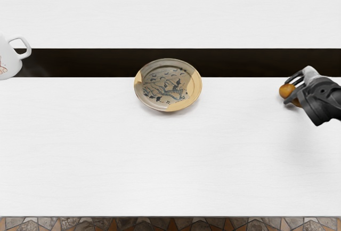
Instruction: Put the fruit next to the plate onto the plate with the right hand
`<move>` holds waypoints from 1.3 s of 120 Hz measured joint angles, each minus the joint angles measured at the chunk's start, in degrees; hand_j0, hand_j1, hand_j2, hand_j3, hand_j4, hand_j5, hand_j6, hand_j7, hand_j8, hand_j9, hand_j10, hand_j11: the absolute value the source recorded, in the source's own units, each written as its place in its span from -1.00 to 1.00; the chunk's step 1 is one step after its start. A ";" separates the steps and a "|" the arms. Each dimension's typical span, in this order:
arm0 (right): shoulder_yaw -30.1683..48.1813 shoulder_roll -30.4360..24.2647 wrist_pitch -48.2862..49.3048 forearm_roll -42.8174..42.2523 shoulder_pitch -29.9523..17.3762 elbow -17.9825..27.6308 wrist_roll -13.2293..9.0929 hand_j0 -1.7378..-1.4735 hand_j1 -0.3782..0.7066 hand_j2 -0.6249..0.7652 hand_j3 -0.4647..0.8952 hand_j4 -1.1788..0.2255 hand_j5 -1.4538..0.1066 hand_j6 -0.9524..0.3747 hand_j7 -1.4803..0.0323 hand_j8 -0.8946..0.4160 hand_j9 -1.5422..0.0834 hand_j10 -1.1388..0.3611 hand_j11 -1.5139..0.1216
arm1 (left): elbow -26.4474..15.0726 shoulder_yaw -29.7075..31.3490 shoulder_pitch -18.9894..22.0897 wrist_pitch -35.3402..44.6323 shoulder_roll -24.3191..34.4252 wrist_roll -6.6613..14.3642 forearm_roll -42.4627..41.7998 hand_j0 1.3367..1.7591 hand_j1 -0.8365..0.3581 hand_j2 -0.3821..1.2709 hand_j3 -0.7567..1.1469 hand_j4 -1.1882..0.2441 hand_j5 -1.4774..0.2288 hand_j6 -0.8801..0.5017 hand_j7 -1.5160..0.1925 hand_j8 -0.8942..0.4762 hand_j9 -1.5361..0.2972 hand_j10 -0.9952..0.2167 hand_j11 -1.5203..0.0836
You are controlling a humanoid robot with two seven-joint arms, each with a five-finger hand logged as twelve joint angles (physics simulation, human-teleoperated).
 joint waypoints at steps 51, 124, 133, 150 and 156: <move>15.14 -0.83 5.66 2.18 1.10 1.43 -0.02 -0.36 0.38 0.59 -0.32 -0.36 -0.67 -0.21 -0.54 -0.32 -0.55 -0.28 -0.57 | -0.01 0.00 0.04 0.00 0.00 0.00 -0.02 0.52 0.98 -0.54 -0.21 0.66 0.73 0.27 0.77 0.30 0.67 0.64 0.89; 24.16 8.25 17.72 6.49 2.14 2.85 -0.02 -0.39 0.47 0.71 -0.32 -0.50 -0.68 -0.17 -0.54 -0.30 -0.54 -0.40 -0.58 | 0.00 0.01 0.03 0.00 0.00 0.00 0.00 0.52 0.98 -0.54 -0.21 0.66 0.73 0.27 0.77 0.30 0.67 0.64 0.89; 24.90 9.71 17.90 6.51 2.48 2.83 -0.02 -0.39 0.48 0.73 -0.32 -0.51 -0.68 -0.18 -0.54 -0.31 -0.54 -0.40 -0.58 | 0.00 0.01 0.00 0.00 0.00 0.00 -0.02 0.52 0.98 -0.54 -0.21 0.66 0.73 0.27 0.77 0.30 0.67 0.64 0.89; 26.07 12.03 18.46 6.52 2.86 2.78 -0.02 -0.40 0.49 0.73 -0.32 -0.52 -0.67 -0.17 -0.54 -0.30 -0.54 -0.40 -0.59 | 0.00 0.01 0.04 0.00 0.00 0.00 -0.01 0.52 0.98 -0.54 -0.21 0.66 0.73 0.27 0.77 0.30 0.67 0.64 0.89; 26.29 12.82 18.57 6.53 2.94 2.76 -0.02 -0.40 0.50 0.73 -0.32 -0.52 -0.67 -0.17 -0.54 -0.30 -0.54 -0.40 -0.59 | -0.01 0.01 0.04 0.00 0.00 0.00 -0.01 0.52 0.98 -0.54 -0.20 0.66 0.73 0.27 0.77 0.30 0.67 0.64 0.89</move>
